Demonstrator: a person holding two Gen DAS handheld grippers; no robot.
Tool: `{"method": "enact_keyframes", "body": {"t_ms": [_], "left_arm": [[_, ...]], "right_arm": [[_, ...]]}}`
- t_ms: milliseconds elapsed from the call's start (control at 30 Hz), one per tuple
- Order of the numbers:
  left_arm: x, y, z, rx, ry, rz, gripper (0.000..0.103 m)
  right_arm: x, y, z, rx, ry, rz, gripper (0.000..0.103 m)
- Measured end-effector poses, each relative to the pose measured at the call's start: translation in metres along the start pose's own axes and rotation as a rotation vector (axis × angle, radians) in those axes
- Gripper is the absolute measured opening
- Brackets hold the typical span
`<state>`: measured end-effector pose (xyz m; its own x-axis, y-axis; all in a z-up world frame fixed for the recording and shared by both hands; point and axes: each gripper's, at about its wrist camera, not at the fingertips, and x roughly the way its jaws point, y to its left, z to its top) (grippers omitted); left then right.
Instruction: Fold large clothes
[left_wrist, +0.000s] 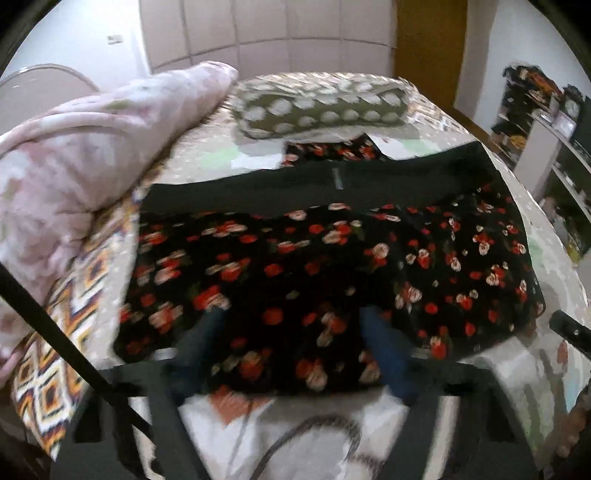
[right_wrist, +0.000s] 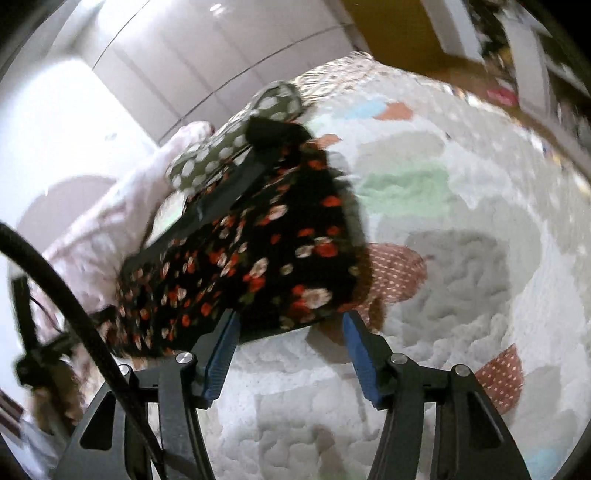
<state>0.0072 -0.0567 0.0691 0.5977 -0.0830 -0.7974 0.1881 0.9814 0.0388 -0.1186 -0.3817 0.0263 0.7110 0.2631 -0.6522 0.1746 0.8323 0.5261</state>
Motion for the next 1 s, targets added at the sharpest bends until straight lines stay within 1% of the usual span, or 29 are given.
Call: {"method": "enact_keyframes", "body": {"t_ms": [33,67,133,167,233,267,300,367,433,467,533,600,667,733,767,800,833,867,900,933,1000], "left_arm": [[0.010,-0.004,0.004,0.004,0.022,-0.002,0.039],[0.021,-0.008,0.008,-0.001,0.045,-0.017,0.032],[0.042,-0.013,0.014,-0.022,0.081,-0.078,0.032],[0.055,-0.016,0.015,-0.035,0.100,-0.075,0.032],[0.074,-0.023,0.014,-0.027,0.130,-0.047,0.034],[0.082,-0.028,0.012,-0.008,0.132,-0.024,0.036],[0.084,-0.033,0.010,0.017,0.107,0.003,0.036],[0.085,-0.046,0.007,0.078,0.081,0.062,0.037],[0.084,-0.054,0.006,0.123,0.071,0.101,0.037],[0.084,-0.056,0.006,0.144,0.065,0.116,0.037],[0.083,-0.056,0.006,0.152,0.060,0.118,0.037],[0.077,-0.048,0.010,0.128,0.061,0.089,0.037],[0.061,-0.035,0.012,0.074,0.057,0.043,0.036],[0.032,-0.017,0.011,0.009,0.017,-0.014,0.036],[0.012,-0.002,0.009,-0.030,-0.012,-0.039,0.037],[-0.002,0.009,0.006,-0.056,-0.032,-0.054,0.040],[-0.018,0.024,0.001,-0.084,-0.054,-0.075,0.043],[-0.030,0.037,-0.005,-0.103,-0.069,-0.086,0.047],[-0.041,0.050,-0.011,-0.120,-0.081,-0.086,0.047],[-0.052,0.067,-0.020,-0.139,-0.095,-0.076,0.047],[-0.064,0.097,-0.035,-0.174,-0.107,-0.050,0.047]], "right_arm": [[0.000,-0.007,0.001,0.037,-0.007,0.015,0.067],[0.000,-0.013,0.002,0.077,-0.018,0.037,0.067],[0.004,-0.025,0.004,0.151,-0.027,0.081,0.067],[0.006,-0.028,0.004,0.175,-0.029,0.097,0.067],[0.013,-0.034,0.005,0.216,-0.028,0.125,0.068],[0.016,-0.035,0.006,0.228,-0.026,0.129,0.068],[0.021,-0.036,0.006,0.240,-0.022,0.134,0.068],[0.030,-0.037,0.006,0.253,-0.011,0.135,0.069],[0.038,-0.038,0.005,0.269,0.003,0.138,0.069],[0.040,-0.038,0.003,0.274,0.004,0.138,0.070],[0.044,-0.036,0.002,0.277,-0.008,0.138,0.072],[0.046,-0.032,0.004,0.280,-0.015,0.134,0.073],[0.051,-0.028,0.008,0.284,-0.014,0.130,0.073],[0.057,-0.025,0.012,0.299,-0.009,0.117,0.074],[0.060,-0.023,0.014,0.306,-0.008,0.113,0.074],[0.063,-0.020,0.016,0.309,-0.007,0.103,0.072],[0.065,-0.018,0.018,0.305,-0.007,0.089,0.065],[0.065,-0.015,0.019,0.298,-0.006,0.078,0.059],[0.067,-0.011,0.022,0.286,-0.004,0.070,0.044],[0.068,-0.005,0.026,0.264,0.003,0.052,0.033],[0.065,0.013,0.037,0.199,0.009,-0.017,0.026]]}}
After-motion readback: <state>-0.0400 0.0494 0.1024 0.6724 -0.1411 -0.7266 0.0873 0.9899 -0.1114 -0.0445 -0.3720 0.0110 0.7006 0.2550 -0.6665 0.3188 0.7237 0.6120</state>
